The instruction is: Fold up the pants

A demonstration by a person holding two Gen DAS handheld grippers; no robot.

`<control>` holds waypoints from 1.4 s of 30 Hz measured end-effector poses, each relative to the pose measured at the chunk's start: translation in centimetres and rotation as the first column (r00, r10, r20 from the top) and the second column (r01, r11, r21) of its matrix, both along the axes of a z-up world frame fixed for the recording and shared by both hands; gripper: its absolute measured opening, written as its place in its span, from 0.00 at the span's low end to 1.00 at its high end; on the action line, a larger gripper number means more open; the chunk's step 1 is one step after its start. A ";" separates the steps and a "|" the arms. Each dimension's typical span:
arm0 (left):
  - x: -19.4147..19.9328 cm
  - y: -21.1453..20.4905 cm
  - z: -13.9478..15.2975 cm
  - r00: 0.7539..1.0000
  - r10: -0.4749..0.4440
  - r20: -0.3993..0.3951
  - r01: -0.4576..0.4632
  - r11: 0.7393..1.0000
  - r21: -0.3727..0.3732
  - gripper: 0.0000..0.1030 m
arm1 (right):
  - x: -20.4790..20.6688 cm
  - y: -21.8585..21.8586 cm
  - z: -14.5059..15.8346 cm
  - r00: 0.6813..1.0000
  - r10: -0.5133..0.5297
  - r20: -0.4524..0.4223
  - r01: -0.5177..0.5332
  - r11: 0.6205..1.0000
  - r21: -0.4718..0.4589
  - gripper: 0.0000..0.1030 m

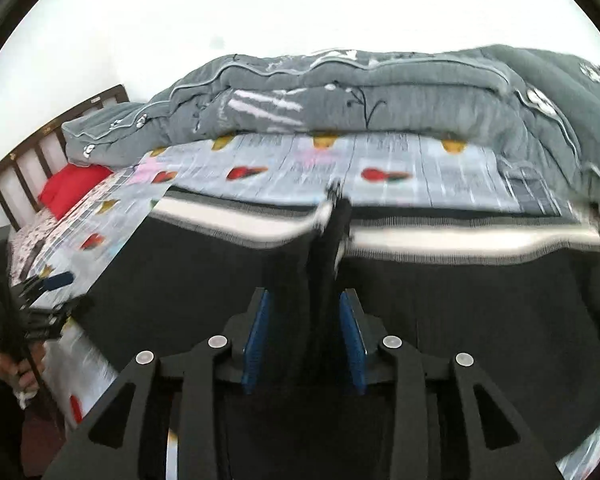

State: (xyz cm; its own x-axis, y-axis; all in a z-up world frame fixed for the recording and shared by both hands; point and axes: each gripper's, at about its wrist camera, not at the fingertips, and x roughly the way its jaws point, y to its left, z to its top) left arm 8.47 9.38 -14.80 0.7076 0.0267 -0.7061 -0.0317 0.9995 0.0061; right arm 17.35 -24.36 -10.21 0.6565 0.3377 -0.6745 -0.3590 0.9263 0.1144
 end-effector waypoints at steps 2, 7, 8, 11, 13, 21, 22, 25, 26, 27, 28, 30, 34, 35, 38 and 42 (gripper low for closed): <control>0.4 0.5 0.2 1.000 0.005 -0.001 -0.005 1.000 -0.015 0.85 | 2.2 0.7 -0.4 0.999 -0.001 -0.037 0.001 1.000 -0.005 0.38; 0.9 1.5 0.1 1.000 0.012 0.001 -0.012 0.999 -0.040 0.85 | 6.6 3.2 -4.1 0.987 -0.034 -0.159 0.015 0.993 -0.119 0.23; 1.0 1.7 0.1 1.000 0.010 -0.002 -0.010 0.999 -0.044 0.85 | 6.5 3.2 -4.3 0.986 -0.027 -0.167 0.007 0.993 -0.121 0.17; 0.8 2.3 0.1 1.000 0.008 0.001 -0.008 0.999 -0.050 0.85 | 4.8 1.3 -3.0 0.997 -0.045 -0.056 0.044 0.999 -0.027 0.14; 1.2 2.5 0.1 1.000 0.001 -0.002 -0.002 0.997 -0.073 0.85 | 5.2 0.8 -3.4 0.992 -0.076 -0.098 0.076 0.997 -0.007 0.14; 2.6 1.9 -0.5 0.997 -0.012 -0.079 0.000 0.990 -0.143 0.84 | 3.7 -0.1 -3.2 0.981 -0.140 -0.131 0.130 0.988 -0.085 0.30; 2.5 1.9 -0.6 0.997 -0.008 -0.080 -0.003 0.990 -0.144 0.84 | 2.8 -1.1 -2.8 0.981 -0.155 -0.117 0.147 0.986 -0.075 0.36; 1.8 1.9 -0.8 0.997 0.014 -0.078 -0.027 0.984 -0.175 0.84 | -0.1 -4.3 -1.5 0.973 -0.226 -0.053 0.220 0.970 -0.101 0.38; 1.6 1.9 -0.8 0.997 0.015 -0.078 -0.030 0.982 -0.186 0.84 | -1.2 -5.8 -1.1 0.963 -0.269 -0.021 0.264 0.957 -0.122 0.42; 1.3 1.9 -0.9 0.997 0.019 -0.076 -0.034 0.980 -0.195 0.83 | -2.4 -7.4 -0.7 0.950 -0.312 0.008 0.310 0.940 -0.143 0.45; 1.2 1.8 -0.9 0.997 0.022 -0.076 -0.036 0.979 -0.199 0.83 | -3.2 -8.3 -0.5 0.942 -0.336 0.024 0.335 0.930 -0.151 0.51; 0.7 1.6 -0.9 0.997 0.011 -0.077 -0.026 0.979 -0.200 0.83 | -5.1 -11.1 -0.1 0.921 -0.386 0.047 0.389 0.908 -0.154 0.51; 0.2 1.4 -0.6 0.998 0.005 -0.068 -0.019 0.978 -0.210 0.83 | -8.0 -17.2 -0.5 0.851 -0.520 0.065 0.524 0.839 -0.144 0.52; 0.3 1.4 -0.5 0.998 -0.005 -0.069 -0.011 0.973 -0.230 0.83 | -8.1 -18.4 -0.8 0.846 -0.532 0.036 0.532 0.837 -0.128 0.52; 1.0 1.2 0.0 0.996 -0.042 -0.076 0.018 0.955 -0.298 0.83 | -8.3 -21.3 -2.4 0.837 -0.545 -0.060 0.542 0.839 -0.055 0.52; 2.4 0.5 0.3 0.997 -0.049 -0.060 0.031 0.964 -0.263 0.83 | -7.8 -23.1 -3.7 0.832 -0.546 -0.094 0.551 0.834 0.030 0.52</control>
State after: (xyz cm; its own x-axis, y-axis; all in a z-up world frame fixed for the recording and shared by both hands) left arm 10.91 9.85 -14.46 0.6564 -0.1926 -0.7294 0.0001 0.9669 -0.2552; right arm 9.58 -47.48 -13.87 0.6907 -0.0250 -0.7227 0.2184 0.9599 0.1755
